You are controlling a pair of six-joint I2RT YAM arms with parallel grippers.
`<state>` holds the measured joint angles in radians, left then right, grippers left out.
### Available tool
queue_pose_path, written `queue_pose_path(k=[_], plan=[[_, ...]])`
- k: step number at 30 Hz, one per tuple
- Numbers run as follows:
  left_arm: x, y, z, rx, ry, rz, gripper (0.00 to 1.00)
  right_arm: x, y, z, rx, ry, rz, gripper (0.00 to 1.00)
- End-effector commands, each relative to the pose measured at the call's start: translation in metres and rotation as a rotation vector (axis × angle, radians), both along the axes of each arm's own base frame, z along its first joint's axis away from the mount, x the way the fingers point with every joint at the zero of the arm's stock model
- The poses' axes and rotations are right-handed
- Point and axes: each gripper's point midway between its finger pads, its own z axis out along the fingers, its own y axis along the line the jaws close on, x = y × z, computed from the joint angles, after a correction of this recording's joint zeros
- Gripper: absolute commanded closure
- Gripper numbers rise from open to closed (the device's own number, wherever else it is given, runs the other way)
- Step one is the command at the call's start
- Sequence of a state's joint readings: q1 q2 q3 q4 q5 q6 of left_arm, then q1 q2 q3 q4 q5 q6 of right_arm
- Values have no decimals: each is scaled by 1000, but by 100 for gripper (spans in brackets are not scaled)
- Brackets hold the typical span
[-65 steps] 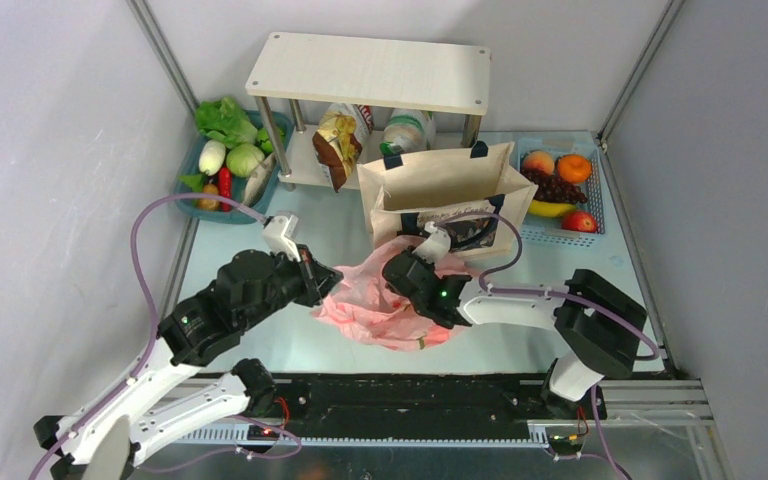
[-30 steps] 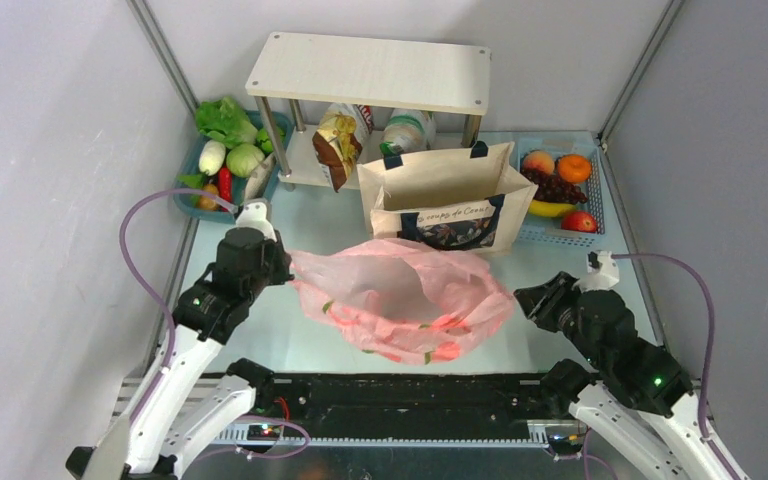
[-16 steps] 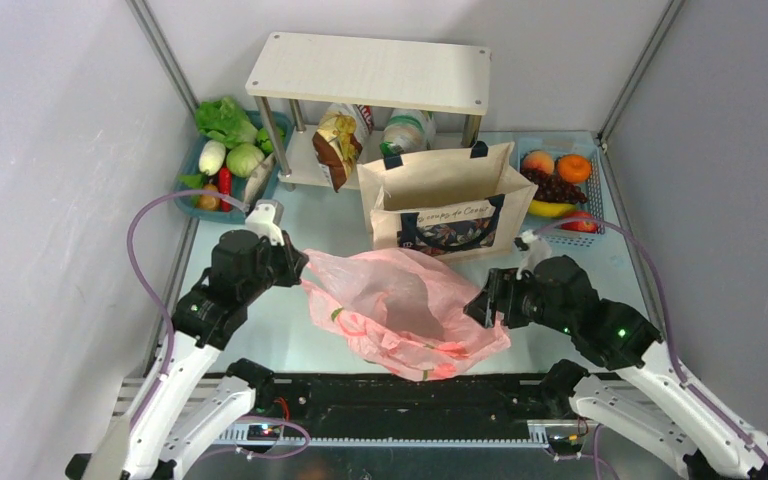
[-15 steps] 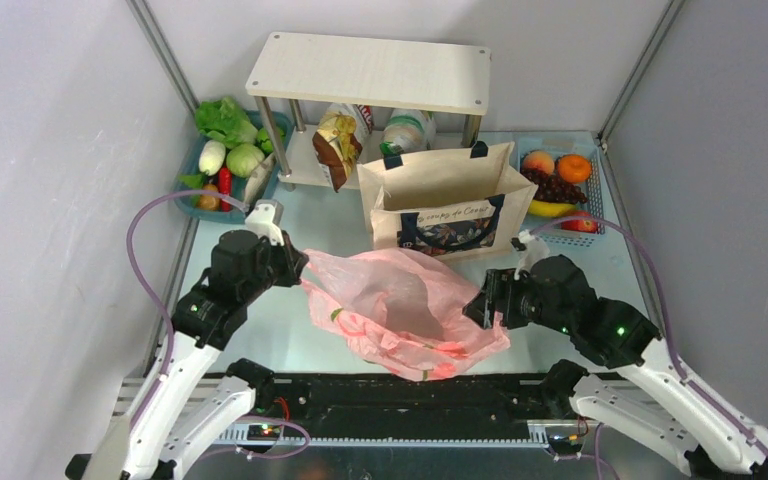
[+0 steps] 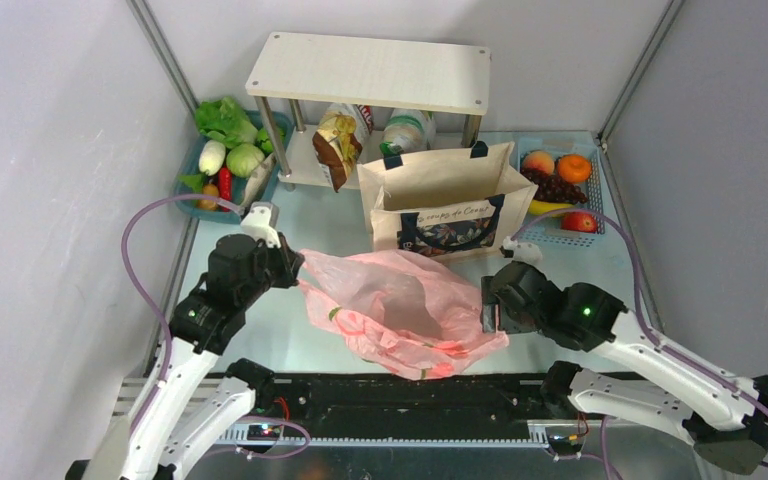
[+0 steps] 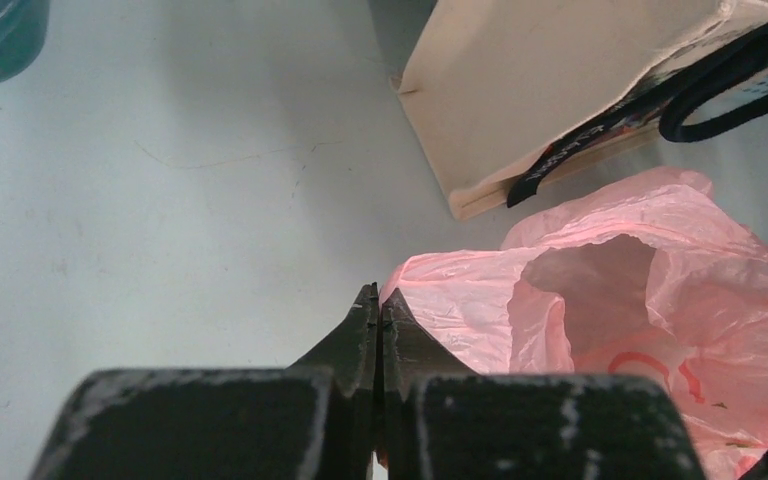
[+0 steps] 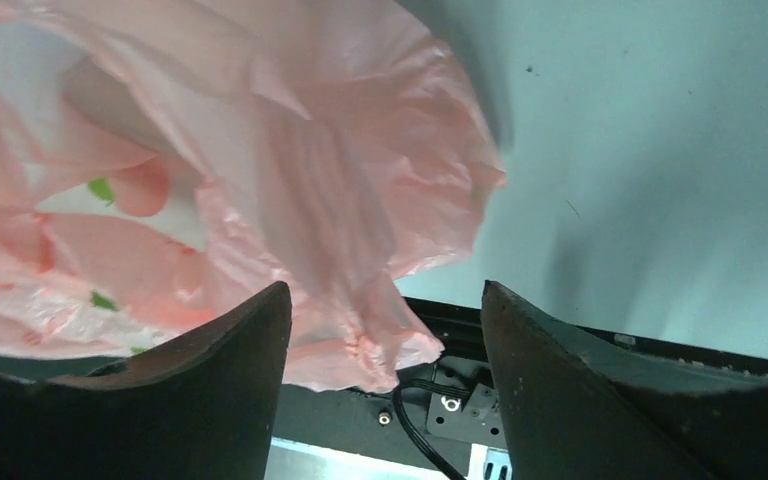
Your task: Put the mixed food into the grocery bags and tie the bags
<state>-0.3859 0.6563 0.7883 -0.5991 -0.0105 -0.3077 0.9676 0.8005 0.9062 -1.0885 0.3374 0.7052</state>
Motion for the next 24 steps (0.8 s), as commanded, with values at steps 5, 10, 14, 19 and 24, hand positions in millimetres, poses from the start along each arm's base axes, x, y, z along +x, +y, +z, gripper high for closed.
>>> queue_pose_path(k=[5,10,14,19,24], plan=[[8,19,9,28,-70,101,100,8,7,0,-6,-14,-43,59],[7,19,11,24,-78,99,100,16,24,-10,29,-6,-17,96],[8,28,13,41,-94,142,100,35,7,1,45,-77,-175,100],[8,75,19,83,-131,410,100,54,-84,26,-32,-203,-626,100],[-3,110,35,82,-210,597,100,58,-131,45,-40,-250,-845,100]])
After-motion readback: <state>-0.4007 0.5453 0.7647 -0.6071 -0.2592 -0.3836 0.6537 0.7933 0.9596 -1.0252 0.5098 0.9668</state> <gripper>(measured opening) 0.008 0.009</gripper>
